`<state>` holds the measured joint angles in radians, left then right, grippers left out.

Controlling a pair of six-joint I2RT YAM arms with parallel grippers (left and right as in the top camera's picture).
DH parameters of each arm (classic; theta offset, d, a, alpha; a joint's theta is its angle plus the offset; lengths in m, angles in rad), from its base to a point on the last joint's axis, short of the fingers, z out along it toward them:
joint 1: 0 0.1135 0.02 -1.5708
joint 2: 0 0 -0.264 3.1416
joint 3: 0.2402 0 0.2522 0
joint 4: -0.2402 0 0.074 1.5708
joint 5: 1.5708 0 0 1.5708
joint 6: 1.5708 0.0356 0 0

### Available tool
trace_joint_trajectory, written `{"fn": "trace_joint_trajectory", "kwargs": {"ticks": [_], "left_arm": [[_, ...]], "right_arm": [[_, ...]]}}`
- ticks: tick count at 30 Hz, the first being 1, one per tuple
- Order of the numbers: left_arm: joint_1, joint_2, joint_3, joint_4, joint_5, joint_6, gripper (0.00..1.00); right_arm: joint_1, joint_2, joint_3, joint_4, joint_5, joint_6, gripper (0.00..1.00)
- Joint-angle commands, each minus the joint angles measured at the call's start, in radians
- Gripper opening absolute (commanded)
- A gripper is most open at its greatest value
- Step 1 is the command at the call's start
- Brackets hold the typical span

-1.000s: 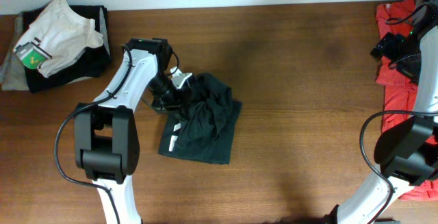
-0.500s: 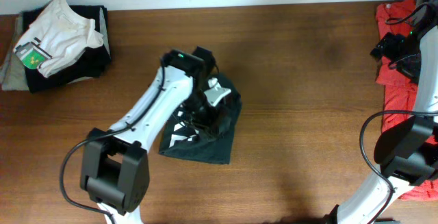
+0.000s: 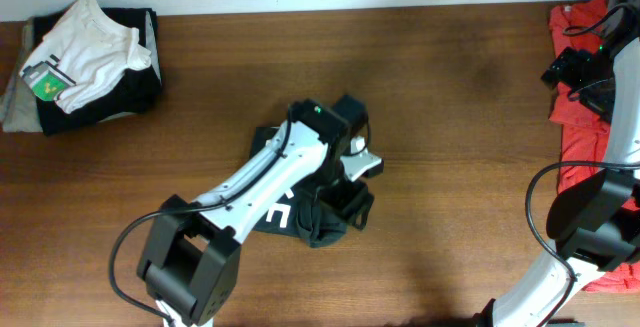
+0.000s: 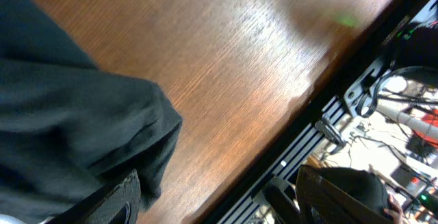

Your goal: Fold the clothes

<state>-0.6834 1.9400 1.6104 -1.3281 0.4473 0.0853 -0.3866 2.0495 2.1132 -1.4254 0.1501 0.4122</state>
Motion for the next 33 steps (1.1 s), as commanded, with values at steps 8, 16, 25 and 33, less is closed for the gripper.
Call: {"fn": "trace_joint_trajectory", "kwargs": {"ticks": [8, 16, 25, 33], "left_arm": [[0.426, 0.014, 0.272, -0.006, -0.129, -0.145, 0.86], [0.5, 0.186, 0.272, 0.082, 0.022, -0.008, 0.95], [0.473, 0.27, 0.272, 0.13, 0.118, -0.004, 0.68], [0.415, 0.272, 0.272, 0.17, 0.043, -0.031, 0.68]], "right_arm": [[-0.001, -0.012, 0.011, 0.0, 0.019, 0.005, 0.99], [-0.001, -0.012, 0.011, 0.0, 0.019, 0.005, 0.99], [-0.001, -0.012, 0.011, 0.0, 0.019, 0.005, 0.99], [-0.001, -0.012, 0.011, 0.0, 0.019, 0.005, 0.99]]}}
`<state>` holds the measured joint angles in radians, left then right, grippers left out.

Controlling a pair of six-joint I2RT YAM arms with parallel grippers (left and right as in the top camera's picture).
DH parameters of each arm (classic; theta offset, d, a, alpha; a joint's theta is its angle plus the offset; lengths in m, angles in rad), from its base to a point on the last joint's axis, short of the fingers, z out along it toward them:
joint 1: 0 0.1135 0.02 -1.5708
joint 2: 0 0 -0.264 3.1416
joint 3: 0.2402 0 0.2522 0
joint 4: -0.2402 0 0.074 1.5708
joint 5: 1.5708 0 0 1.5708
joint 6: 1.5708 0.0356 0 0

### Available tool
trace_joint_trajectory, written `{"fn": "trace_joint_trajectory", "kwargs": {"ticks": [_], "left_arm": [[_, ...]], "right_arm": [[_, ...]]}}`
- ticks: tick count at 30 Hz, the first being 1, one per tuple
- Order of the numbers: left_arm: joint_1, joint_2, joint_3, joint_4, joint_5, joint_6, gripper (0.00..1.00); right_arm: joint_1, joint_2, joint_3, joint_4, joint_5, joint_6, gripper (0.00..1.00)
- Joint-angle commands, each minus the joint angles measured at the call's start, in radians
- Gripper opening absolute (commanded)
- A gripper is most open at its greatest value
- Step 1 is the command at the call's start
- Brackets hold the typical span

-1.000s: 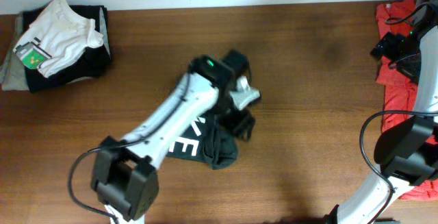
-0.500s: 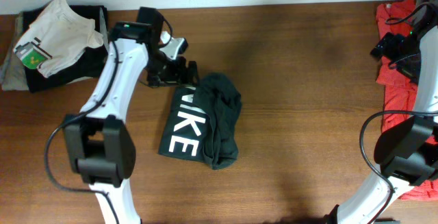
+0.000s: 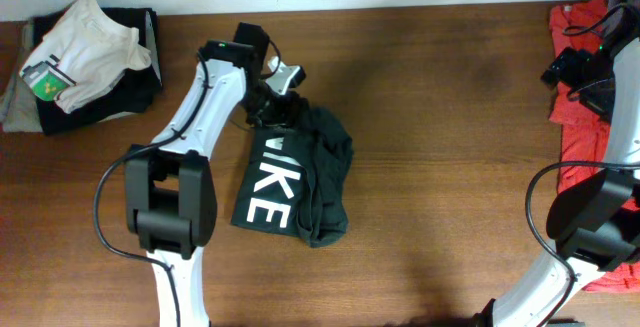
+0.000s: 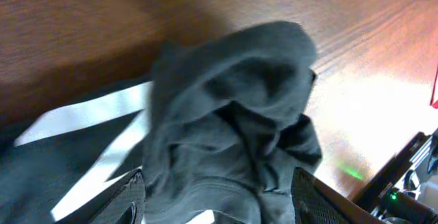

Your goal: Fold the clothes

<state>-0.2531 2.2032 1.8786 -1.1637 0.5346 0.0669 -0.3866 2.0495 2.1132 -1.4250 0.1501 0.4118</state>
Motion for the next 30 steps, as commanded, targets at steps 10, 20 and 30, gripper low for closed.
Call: {"fn": "trace_joint_trajectory", "kwargs": {"ticks": [10, 20, 30], "left_arm": [[-0.003, 0.017, 0.003, 0.024, -0.185, -0.029, 0.68], [-0.008, 0.077, 0.003, 0.008, -0.026, 0.003, 0.13], [-0.051, 0.069, 0.15, -0.122, -0.014, -0.006, 0.0]], "right_arm": [[-0.001, -0.012, 0.011, 0.0, 0.019, 0.005, 0.99], [-0.001, -0.012, 0.011, 0.0, 0.019, 0.005, 0.99], [-0.001, -0.012, 0.011, 0.0, 0.019, 0.005, 0.99]]}}
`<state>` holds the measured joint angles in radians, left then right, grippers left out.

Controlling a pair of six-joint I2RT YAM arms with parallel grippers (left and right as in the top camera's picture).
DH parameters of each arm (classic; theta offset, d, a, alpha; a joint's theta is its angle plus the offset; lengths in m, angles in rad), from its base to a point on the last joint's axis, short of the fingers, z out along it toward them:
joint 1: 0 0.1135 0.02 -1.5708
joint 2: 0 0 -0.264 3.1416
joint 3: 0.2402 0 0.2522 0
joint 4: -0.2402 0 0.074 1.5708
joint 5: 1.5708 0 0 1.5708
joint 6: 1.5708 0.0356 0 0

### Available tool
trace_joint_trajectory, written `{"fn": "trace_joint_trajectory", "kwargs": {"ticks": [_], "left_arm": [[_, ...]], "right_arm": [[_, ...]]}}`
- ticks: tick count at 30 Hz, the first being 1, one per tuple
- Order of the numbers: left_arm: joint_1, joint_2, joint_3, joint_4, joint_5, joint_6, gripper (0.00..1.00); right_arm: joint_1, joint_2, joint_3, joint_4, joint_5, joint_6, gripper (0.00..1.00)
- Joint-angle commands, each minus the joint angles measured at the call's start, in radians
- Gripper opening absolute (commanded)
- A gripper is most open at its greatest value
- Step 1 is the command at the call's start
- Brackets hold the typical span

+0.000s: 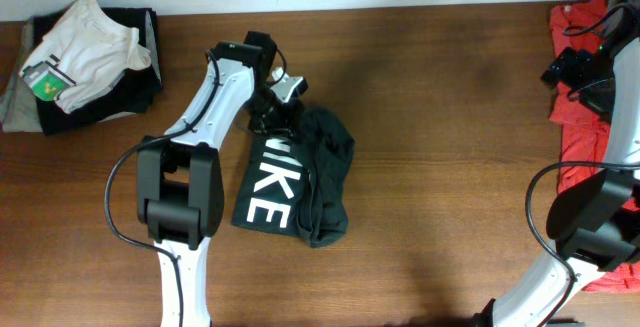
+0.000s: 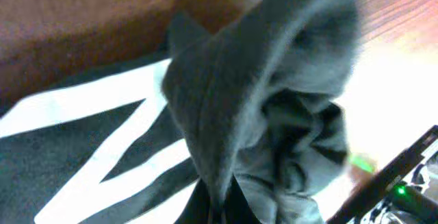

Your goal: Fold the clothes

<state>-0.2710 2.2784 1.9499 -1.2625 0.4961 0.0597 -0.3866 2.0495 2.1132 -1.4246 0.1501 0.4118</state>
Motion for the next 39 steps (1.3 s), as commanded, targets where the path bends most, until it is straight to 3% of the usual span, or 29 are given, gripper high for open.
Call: {"fn": "trace_joint_trajectory", "kwargs": {"ticks": [1, 7, 12, 18, 27, 28, 31, 35, 39], "left_arm": [[-0.048, -0.005, 0.095, -0.03, 0.024, 0.001, 0.0], [-0.133, -0.004, 0.106, -0.019, 0.024, -0.068, 0.01], [-0.205, -0.002, 0.106, 0.084, 0.016, -0.145, 0.01], [-0.237, 0.002, 0.106, 0.165, -0.082, -0.232, 0.06], [-0.296, 0.13, 0.106, 0.277, -0.085, -0.34, 0.06], [-0.306, 0.141, 0.106, 0.285, -0.085, -0.34, 0.08], [-0.343, 0.157, 0.106, 0.298, -0.086, -0.34, 0.5], [-0.368, 0.151, 0.143, 0.274, -0.086, -0.338, 0.52], [-0.365, 0.145, 0.322, 0.105, -0.11, -0.272, 0.59]], "right_arm": [[-0.001, -0.012, 0.011, 0.0, 0.019, 0.005, 0.99], [-0.001, -0.012, 0.011, 0.0, 0.019, 0.005, 0.99], [-0.001, -0.012, 0.011, 0.0, 0.019, 0.005, 0.99], [-0.001, -0.012, 0.011, 0.0, 0.019, 0.005, 0.99], [-0.001, -0.012, 0.011, 0.0, 0.019, 0.005, 0.99], [-0.001, -0.012, 0.011, 0.0, 0.019, 0.005, 0.99], [-0.001, -0.012, 0.011, 0.0, 0.019, 0.005, 0.99], [-0.001, -0.012, 0.011, 0.0, 0.019, 0.005, 0.99], [-0.001, -0.012, 0.011, 0.0, 0.019, 0.005, 0.99]]}}
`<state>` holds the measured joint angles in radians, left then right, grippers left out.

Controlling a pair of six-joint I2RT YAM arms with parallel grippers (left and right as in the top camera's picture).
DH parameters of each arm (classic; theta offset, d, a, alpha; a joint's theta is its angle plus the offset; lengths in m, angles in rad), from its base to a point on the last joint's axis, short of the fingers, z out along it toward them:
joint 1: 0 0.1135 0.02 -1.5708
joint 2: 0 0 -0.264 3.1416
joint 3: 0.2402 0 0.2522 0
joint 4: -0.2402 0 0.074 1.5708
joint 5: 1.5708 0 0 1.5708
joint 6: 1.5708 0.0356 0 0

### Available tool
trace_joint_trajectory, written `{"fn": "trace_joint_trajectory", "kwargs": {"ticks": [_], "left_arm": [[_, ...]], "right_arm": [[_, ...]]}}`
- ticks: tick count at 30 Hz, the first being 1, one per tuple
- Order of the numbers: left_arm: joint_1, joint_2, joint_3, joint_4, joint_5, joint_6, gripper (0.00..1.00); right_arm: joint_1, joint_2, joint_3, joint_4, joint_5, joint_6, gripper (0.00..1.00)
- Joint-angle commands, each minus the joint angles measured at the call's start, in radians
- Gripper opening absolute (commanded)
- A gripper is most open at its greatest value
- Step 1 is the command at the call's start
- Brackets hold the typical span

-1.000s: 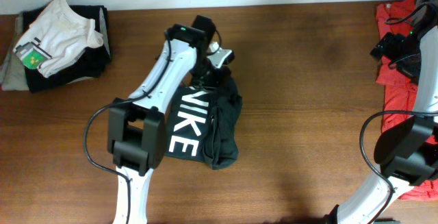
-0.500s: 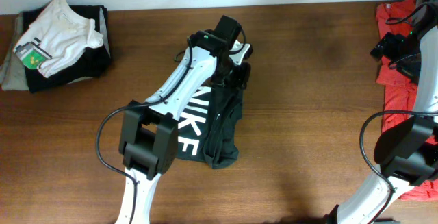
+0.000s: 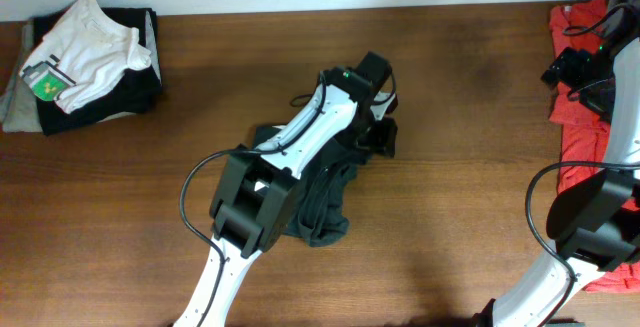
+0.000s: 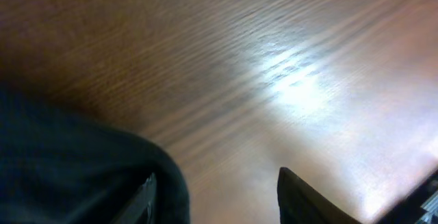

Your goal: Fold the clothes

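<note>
A black garment (image 3: 322, 205) lies bunched at the table's middle, partly under my left arm; its white lettering does not show. My left gripper (image 3: 378, 135) sits at the garment's right upper edge. In the left wrist view the gripper (image 4: 217, 186) is open over bare wood, with a dark edge of the garment (image 4: 61, 162) against the left finger (image 4: 149, 195). My right gripper (image 3: 566, 68) hangs over the red clothes (image 3: 578, 117) at the right edge; its jaws cannot be made out.
A stack of folded clothes (image 3: 82, 59), white on black, lies at the far left corner. The wooden table (image 3: 460, 197) runs bare between the black garment and the red pile. My right arm stands along the right edge.
My left gripper was at the garment's upper left corner, closed on a fold. Now it is at the garment's right side and open. The white lettering no longer shows.
First my left gripper was open at the right edge of the bunched garment. Then it was at the upper left with the garment lying long and its lettering showing, and it closed on a fold there. Now it is back at the right, open. The right arm has stayed put.
</note>
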<state>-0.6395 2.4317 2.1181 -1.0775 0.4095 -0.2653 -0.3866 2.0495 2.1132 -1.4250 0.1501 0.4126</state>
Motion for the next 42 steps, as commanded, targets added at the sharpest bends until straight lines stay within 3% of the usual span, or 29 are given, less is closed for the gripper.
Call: {"fn": "trace_joint_trajectory", "kwargs": {"ticks": [1, 3, 7, 11, 14, 18, 23, 30, 35, 42], "left_arm": [[0.003, -0.008, 0.257, -0.166, -0.025, 0.103, 0.72], [0.004, -0.008, 0.424, -0.291, -0.044, 0.159, 0.99], [0.013, -0.008, 0.55, -0.405, -0.158, 0.158, 0.99], [0.064, -0.008, 0.563, -0.53, -0.191, 0.158, 0.99], [0.116, -0.008, 0.543, -0.611, -0.317, 0.178, 0.99], [0.143, -0.008, 0.415, -0.611, -0.163, 0.215, 0.99], [0.126, -0.014, 0.21, -0.611, -0.1, 0.264, 0.93], [0.085, -0.08, 0.153, -0.611, -0.098, 0.281, 0.9], [0.07, -0.085, -0.019, -0.61, -0.098, 0.281, 0.9], [0.041, -0.085, -0.089, -0.5, -0.082, 0.281, 0.89]], "right_arm": [[-0.001, -0.012, 0.011, 0.0, 0.019, 0.005, 0.99], [-0.001, -0.012, 0.011, 0.0, 0.019, 0.005, 0.99], [-0.001, -0.012, 0.011, 0.0, 0.019, 0.005, 0.99], [0.0, -0.012, 0.011, 0.0, 0.019, 0.005, 0.99], [0.0, -0.012, 0.011, 0.0, 0.019, 0.005, 0.99], [0.0, -0.012, 0.011, 0.0, 0.019, 0.005, 0.99], [0.0, -0.012, 0.011, 0.0, 0.019, 0.005, 0.99], [0.0, -0.012, 0.011, 0.0, 0.019, 0.005, 0.99], [0.0, -0.012, 0.011, 0.0, 0.019, 0.005, 0.99], [0.0, -0.012, 0.011, 0.0, 0.019, 0.005, 0.99]]}}
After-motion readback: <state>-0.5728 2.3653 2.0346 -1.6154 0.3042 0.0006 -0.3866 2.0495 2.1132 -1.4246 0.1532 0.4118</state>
